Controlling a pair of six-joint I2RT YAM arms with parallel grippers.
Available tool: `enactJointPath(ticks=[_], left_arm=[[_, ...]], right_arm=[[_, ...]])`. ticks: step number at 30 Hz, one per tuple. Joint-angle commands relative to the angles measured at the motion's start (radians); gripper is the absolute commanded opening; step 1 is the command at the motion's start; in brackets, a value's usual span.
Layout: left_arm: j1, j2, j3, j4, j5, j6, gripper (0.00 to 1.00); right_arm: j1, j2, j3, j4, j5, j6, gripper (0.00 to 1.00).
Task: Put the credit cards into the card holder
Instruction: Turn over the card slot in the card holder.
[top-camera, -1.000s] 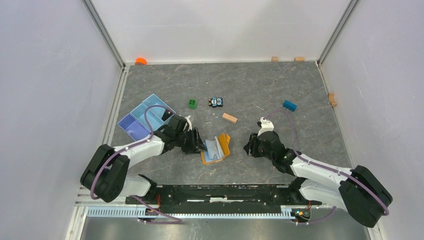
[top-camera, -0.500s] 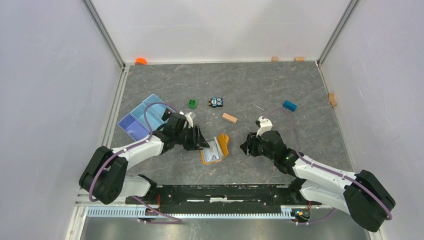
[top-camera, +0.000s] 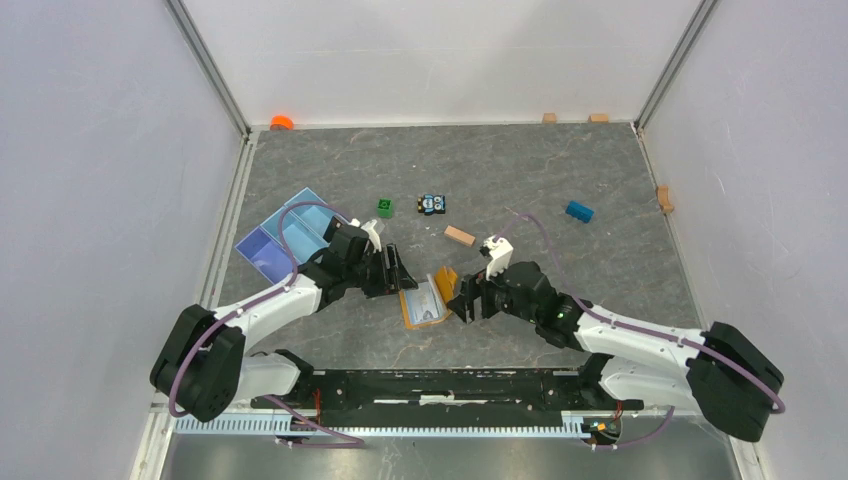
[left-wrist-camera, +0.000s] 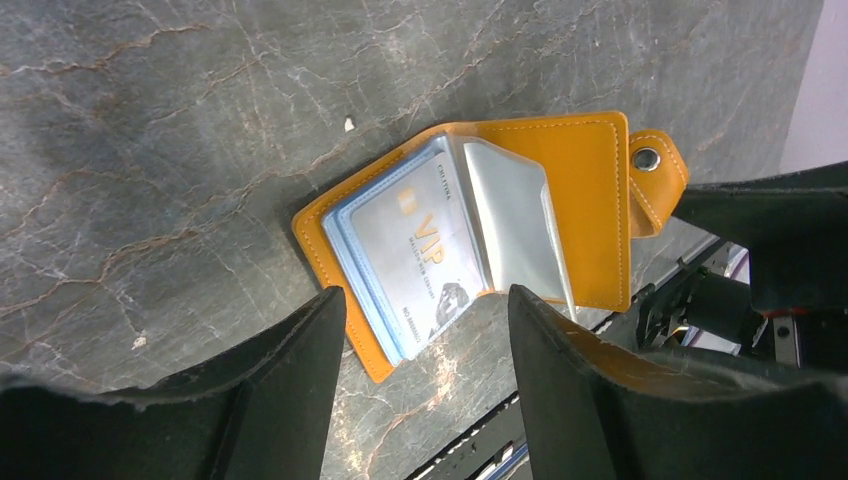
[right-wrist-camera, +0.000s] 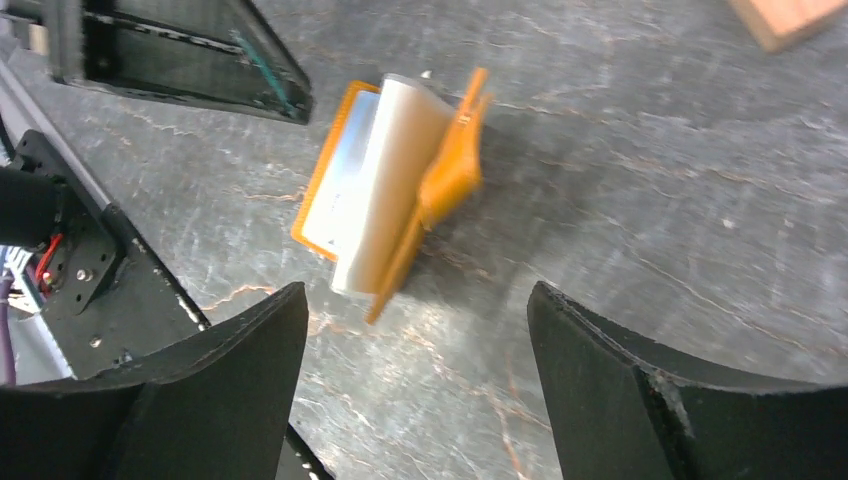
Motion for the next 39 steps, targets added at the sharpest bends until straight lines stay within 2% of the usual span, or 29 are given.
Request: enactJointPath(ticks=[1,10,14,18,23,30,32,35,37,39], left_arm=[[0.001,-0.016,-0.011,-0.008,-0.041,-0.012,0.68],[0.003,-0.033,-0.039,-0.007,-0.059,-0.021,0.71],[0.004,-0.042,-0.048,-0.005,-0.071,-0.024,0.71],[0.005,-0.052,-0.06,-0.002,-0.077,-0.028,0.72],[0.006,-0.058,-0.072,-0.005,-0.083,-0.027,0.72],[0.011,-0.078,-0.073,-0.018,-0.088,-0.027,0.73],[0.011,-0.08,-0.073,-0.019,-0.085,-0.022,0.74],[0.01,-0.068,-0.075,-0.007,-0.063,-0.021,0.75],[0.01,-0.057,-0.081,0.01,-0.04,-0.033,0.75],[0.011,-0.054,-0.095,0.042,-0.02,-0.05,0.76]], right_arm=[[0.069,0.081,0.091,0.046,0.06,-0.02,0.89],[0.204,0.272,0.279,-0.115,0.323,-0.024,0.94],[0.239,0.374,0.383,-0.221,0.433,-0.016,0.9],[0.253,0.44,0.444,-0.29,0.463,-0.015,0.82],[0.256,0.459,0.463,-0.34,0.512,-0.008,0.59],[0.251,0.427,0.416,-0.372,0.537,0.006,0.37],[0.235,0.409,0.385,-0.358,0.504,0.015,0.29],[0.173,0.372,0.292,-0.266,0.372,0.034,0.14],[0.122,0.351,0.225,-0.186,0.281,0.059,0.0],[0.078,0.334,0.165,-0.132,0.205,0.086,0.0]])
